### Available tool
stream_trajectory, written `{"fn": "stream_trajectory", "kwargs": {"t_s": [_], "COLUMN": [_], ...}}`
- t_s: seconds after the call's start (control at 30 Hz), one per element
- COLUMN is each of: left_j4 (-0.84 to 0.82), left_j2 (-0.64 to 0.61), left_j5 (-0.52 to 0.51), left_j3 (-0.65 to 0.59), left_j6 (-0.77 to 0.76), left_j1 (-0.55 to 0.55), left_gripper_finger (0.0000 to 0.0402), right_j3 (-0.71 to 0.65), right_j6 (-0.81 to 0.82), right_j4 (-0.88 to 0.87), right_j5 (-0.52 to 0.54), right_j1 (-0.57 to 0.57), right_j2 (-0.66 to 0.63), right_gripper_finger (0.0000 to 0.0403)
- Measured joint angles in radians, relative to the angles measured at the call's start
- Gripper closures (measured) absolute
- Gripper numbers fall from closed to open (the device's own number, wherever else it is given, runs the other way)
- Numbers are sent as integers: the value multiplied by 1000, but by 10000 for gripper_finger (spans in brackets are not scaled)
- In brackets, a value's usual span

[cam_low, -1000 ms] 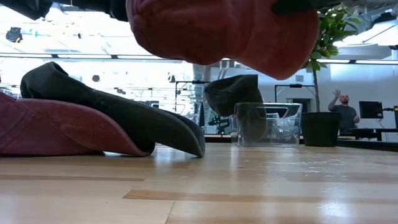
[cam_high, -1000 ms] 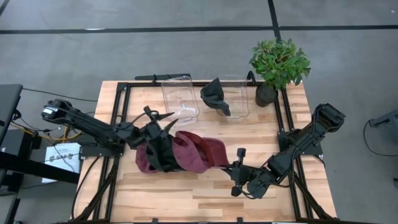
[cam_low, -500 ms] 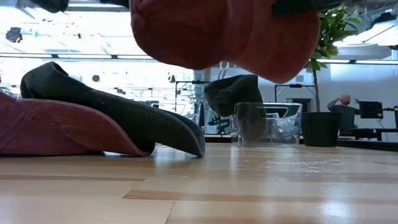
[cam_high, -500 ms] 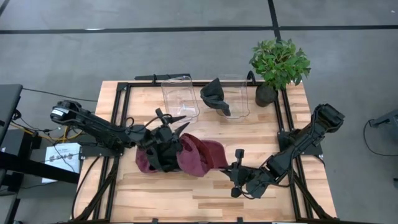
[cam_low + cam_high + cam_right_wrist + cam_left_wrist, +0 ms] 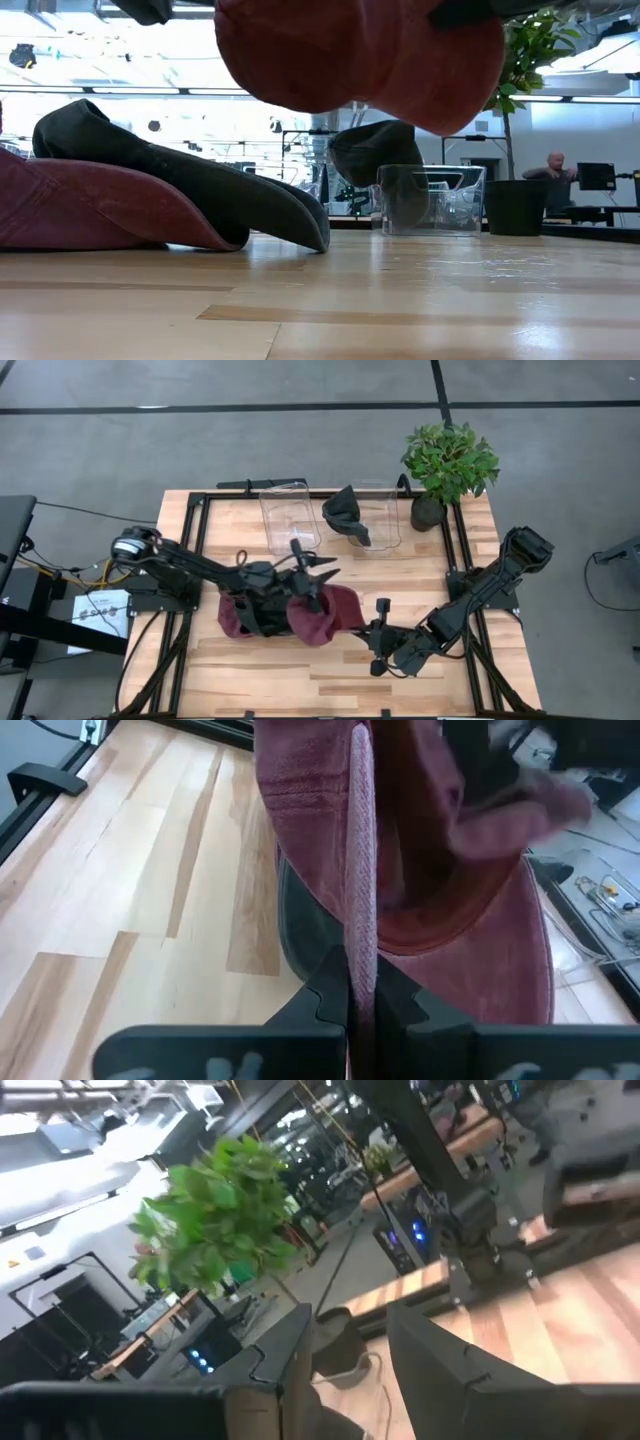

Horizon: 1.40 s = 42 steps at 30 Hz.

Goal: Pick & Place hat
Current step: Put the right red cap in the left transparent bin

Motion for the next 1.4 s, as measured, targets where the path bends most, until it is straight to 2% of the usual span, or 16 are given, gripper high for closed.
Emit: {"fn": "stream_trajectory", "kwargs": {"t_s": [0.17,0.53,0.7,0.93,1.17,1.27,1.4], "left_j4": [1,-17,-17,-17,-17,-20,-138], "left_j2": [60,61,51,-3,-88,-124,-195], "left_j5": [11,84,111,38,31,-11,-60], "left_j3": [34,34,34,34,34,34,34], "left_j6": [-4,-81,-91,-6,1,1,-2], "left_j1": [-2,-109,-124,-120,-113,-112,-112], "left_gripper_finger": [271,271,271,271,271,271,271], "right_j3": [0,0,0,0,0,0,0], "right_j6": [-7,2,2,3,14,27,39], "right_j4": [0,-16,-16,-25,-48,-57,-75], "right_j5": [7,102,84,57,55,62,124], "right_j1": [0,2,2,11,17,22,41], "right_j2": [0,0,0,0,0,0,0], "right_gripper_finger": [402,402,402,402,402,402,402]}}
